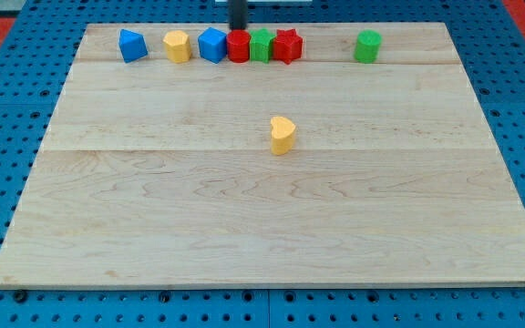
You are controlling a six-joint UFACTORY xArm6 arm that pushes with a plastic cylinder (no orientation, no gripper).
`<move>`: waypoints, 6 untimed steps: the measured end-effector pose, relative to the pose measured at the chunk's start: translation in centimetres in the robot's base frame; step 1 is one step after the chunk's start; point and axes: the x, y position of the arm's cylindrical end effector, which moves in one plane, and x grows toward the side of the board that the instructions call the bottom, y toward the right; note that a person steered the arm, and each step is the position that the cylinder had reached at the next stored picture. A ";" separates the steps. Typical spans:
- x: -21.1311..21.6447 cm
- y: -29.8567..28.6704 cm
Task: Place the blue cube towards the center
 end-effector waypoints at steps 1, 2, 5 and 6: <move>3.8 -0.8; 9.2 -0.8; 15.6 -2.2; 19.2 5.1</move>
